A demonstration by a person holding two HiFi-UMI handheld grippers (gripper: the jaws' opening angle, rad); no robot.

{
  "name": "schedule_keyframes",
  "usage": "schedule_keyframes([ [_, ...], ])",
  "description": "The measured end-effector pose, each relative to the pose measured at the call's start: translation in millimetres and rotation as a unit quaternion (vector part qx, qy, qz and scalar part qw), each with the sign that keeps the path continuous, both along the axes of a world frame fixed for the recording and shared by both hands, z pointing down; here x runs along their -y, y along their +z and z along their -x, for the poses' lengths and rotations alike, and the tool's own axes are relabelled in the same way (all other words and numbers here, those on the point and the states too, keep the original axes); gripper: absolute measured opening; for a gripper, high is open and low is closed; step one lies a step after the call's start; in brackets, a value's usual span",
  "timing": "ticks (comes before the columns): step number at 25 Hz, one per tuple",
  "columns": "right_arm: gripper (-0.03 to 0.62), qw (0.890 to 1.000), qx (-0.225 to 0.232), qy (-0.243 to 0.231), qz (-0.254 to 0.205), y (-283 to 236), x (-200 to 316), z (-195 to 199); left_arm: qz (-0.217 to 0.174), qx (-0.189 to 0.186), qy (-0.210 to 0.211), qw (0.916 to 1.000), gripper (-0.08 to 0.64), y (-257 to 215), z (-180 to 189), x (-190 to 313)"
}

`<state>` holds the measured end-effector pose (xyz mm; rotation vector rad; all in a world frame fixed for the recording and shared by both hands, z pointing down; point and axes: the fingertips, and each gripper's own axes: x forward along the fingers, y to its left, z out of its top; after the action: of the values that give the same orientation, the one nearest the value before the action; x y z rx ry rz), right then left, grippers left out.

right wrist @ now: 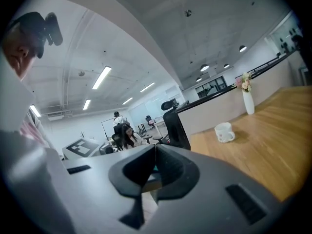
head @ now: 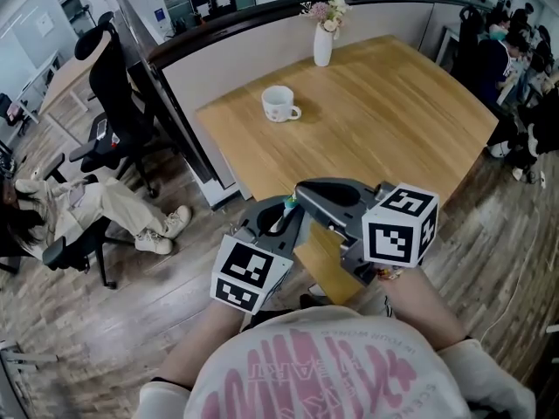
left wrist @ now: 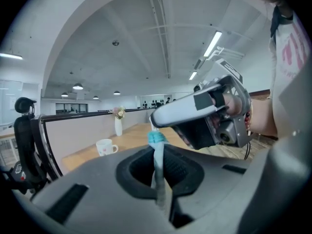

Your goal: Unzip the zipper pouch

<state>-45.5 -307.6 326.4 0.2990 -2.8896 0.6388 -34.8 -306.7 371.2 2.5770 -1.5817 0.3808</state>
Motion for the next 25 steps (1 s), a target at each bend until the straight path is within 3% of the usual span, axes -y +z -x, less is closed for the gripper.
schedule_keyframes([
  [25, 0.0, 0.999, -0.009, 0.044, 0.01, 14, 6, -4, 0.025, -0.037, -0.019, 0.9988, 0.005, 8, 4, -11],
])
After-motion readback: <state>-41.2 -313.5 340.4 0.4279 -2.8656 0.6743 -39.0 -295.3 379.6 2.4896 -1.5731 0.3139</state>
